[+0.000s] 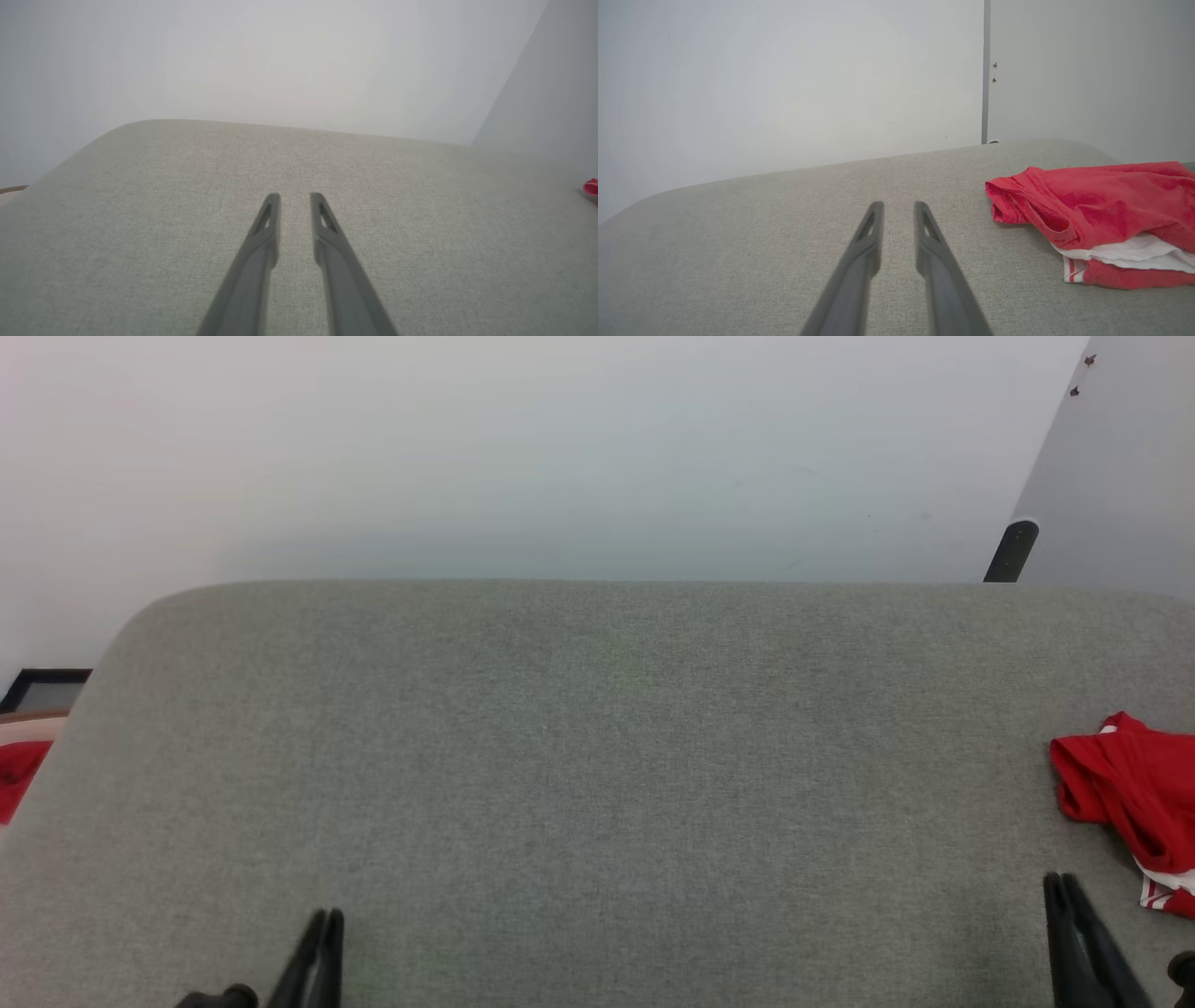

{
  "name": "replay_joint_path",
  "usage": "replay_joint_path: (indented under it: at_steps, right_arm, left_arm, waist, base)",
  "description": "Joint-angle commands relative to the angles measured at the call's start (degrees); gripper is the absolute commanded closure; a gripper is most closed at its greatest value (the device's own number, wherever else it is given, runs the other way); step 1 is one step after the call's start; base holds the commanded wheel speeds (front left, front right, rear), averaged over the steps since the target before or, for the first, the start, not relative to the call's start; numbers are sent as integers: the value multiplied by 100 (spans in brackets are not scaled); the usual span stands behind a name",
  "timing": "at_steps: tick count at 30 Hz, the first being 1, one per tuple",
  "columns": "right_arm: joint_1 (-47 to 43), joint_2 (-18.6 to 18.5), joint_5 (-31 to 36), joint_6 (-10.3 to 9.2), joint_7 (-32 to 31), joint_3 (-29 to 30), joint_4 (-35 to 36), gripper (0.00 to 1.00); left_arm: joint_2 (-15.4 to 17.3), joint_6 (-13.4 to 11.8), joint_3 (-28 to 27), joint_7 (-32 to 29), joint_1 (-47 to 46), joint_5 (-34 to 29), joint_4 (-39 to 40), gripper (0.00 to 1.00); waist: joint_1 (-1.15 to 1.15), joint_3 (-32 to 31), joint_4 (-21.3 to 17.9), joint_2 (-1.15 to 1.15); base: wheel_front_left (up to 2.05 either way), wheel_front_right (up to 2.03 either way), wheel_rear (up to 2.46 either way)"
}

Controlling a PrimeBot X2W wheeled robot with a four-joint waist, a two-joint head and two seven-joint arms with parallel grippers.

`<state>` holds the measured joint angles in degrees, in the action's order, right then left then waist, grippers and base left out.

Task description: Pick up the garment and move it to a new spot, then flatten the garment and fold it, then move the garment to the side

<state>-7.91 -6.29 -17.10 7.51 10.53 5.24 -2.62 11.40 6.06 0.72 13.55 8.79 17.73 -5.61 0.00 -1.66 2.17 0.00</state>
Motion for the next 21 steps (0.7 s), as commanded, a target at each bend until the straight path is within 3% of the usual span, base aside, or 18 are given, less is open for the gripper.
replay_joint_path:
  at_steps: [1, 21]
  right_arm:
    - [7, 7, -40, 0, -10, -1, -22, 100]
    - [389, 90, -1967, -1, -449, 38, -301, 100]
  left_arm:
    - [-14, 1, -2, -13, -7, 39, -24, 100]
    - [-227, 41, -197, -530, -408, 1949, -233, 100]
  waist:
    - [0, 1, -1, 0]
    - [0, 30, -36, 0]
  base:
    - [0, 0, 0]
    - [0, 0, 0]
